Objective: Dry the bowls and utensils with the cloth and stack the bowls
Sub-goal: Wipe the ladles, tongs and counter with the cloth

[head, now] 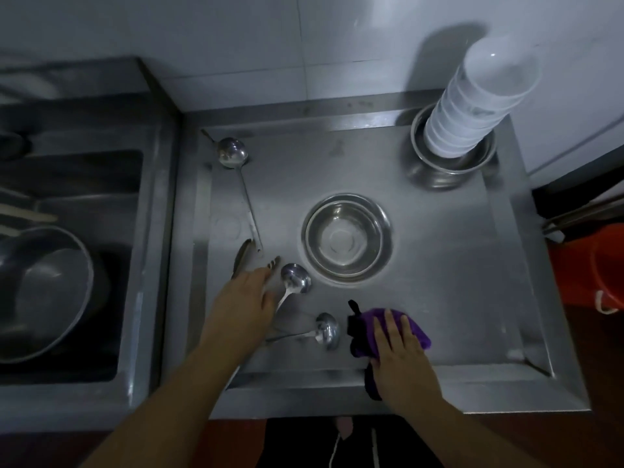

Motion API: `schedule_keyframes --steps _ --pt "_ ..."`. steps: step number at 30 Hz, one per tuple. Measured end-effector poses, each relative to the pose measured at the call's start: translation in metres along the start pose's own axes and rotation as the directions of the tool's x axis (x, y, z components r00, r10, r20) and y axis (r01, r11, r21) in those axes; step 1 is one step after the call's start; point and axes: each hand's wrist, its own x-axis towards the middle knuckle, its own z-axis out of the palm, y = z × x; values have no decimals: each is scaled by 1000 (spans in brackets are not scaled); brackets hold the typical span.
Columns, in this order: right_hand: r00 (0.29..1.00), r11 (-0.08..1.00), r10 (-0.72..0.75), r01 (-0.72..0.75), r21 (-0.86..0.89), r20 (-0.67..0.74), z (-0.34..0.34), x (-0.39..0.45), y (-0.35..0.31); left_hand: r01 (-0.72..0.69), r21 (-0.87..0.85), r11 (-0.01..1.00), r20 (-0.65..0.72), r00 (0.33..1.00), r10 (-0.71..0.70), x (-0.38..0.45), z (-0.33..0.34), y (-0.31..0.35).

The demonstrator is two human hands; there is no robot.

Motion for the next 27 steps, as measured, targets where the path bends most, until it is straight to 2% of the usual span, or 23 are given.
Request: schedule_keyframes --steps 6,8,12,16,20,23,27 --pt "994 1000 0 1 -8 112 -27 -5 -8 140 56 988 40 989 -143 -53 18 -18" --pt "996 999 29 -33 44 87 -41 -2 -13 191 25 981 78 978 -192 -66 25 -24" --pt "1000 983 10 -9 184 -1 -67 5 -31 244 19 970 179 953 -243 -72 36 -34" --pt "999 940 54 -52 338 4 -77 13 -59 202 73 977 220 952 -213 -60 45 -48" --pt "988 911 107 -54 408 -108 -77 22 -98 109 77 991 242 962 -124 -41 54 -62" --pt "987 907 117 -61 416 -111 -72 25 -130 73 57 996 260 962 -86 -26 59 -70" --pt "983 911 168 -129 391 -68 -60 20 -152 101 3 995 298 949 -97 -9 65 -77"
